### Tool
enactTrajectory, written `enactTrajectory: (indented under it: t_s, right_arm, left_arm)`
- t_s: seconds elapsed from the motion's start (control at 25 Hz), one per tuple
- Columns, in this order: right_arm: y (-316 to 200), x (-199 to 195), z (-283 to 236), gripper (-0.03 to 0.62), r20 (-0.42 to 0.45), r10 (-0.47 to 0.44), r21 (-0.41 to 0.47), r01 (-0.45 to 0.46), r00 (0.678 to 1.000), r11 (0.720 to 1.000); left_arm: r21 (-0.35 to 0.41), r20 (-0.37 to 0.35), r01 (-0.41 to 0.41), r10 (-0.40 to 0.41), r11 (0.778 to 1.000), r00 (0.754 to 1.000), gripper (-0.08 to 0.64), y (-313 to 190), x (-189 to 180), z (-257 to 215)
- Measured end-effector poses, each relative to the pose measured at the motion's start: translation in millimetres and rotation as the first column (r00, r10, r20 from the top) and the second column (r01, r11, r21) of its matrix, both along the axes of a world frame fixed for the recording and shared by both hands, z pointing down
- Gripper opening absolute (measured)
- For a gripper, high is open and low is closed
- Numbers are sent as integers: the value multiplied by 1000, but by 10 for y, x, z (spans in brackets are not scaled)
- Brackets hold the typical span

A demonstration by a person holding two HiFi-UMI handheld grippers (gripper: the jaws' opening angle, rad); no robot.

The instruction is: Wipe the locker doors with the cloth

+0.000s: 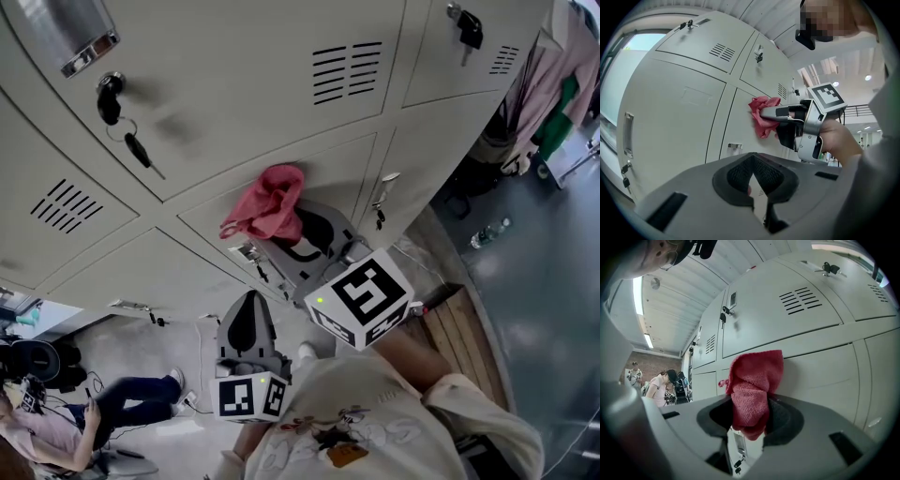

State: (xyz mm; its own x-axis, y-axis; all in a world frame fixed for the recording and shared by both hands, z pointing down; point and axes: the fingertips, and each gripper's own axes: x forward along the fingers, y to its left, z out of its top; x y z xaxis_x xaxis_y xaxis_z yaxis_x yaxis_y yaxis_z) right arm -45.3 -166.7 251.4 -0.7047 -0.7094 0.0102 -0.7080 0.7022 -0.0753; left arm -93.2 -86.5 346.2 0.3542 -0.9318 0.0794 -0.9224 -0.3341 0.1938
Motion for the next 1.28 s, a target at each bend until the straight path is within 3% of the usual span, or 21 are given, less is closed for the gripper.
enactTrajectory:
  t_s: [0.88, 1.28]
  right_arm:
    - [-259, 954, 160, 156, -4, 220, -44, -220, 976, 975]
    - [-347, 1286, 350, 157, -15, 266, -78, -266, 964, 961]
  left_arm:
    - [-9, 6, -99, 99, 995, 995, 6, -73, 333, -4]
    - [-20, 9, -108, 109, 994, 994, 6, -92, 391, 39]
